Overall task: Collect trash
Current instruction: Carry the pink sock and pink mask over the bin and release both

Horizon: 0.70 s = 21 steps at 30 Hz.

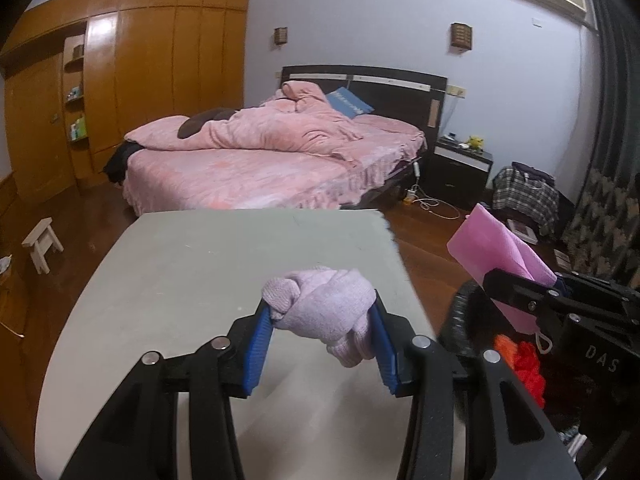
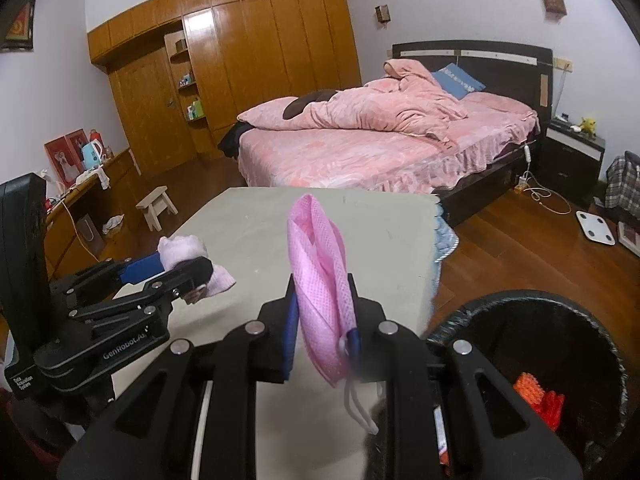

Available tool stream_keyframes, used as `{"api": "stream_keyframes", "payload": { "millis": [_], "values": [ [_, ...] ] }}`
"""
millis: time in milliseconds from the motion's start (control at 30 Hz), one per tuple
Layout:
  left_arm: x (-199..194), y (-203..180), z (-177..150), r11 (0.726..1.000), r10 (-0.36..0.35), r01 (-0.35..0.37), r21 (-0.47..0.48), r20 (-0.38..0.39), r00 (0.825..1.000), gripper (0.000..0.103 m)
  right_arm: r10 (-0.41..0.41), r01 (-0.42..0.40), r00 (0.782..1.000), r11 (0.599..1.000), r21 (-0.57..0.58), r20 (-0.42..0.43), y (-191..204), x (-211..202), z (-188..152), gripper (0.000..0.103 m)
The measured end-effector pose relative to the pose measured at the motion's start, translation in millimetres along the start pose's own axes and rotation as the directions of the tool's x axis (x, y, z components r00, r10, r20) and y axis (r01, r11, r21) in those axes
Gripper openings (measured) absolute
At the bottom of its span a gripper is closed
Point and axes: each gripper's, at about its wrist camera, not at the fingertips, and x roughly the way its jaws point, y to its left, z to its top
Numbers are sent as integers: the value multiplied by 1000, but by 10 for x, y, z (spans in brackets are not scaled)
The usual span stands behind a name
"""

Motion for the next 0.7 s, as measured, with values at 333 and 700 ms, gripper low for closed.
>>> {"api": "stream_keyframes", "payload": {
  "millis": [333, 700],
  "values": [
    [-190, -450, -41, 997, -62, 61, 54, 12, 998, 46, -55, 54, 998, 998, 31, 44, -322, -461, -158, 22],
    [-206, -994, -45, 982, -145, 143, 122, 12, 989, 46, -129, 122, 988, 989, 82, 84, -704, -869, -341, 22]
  ]
}}
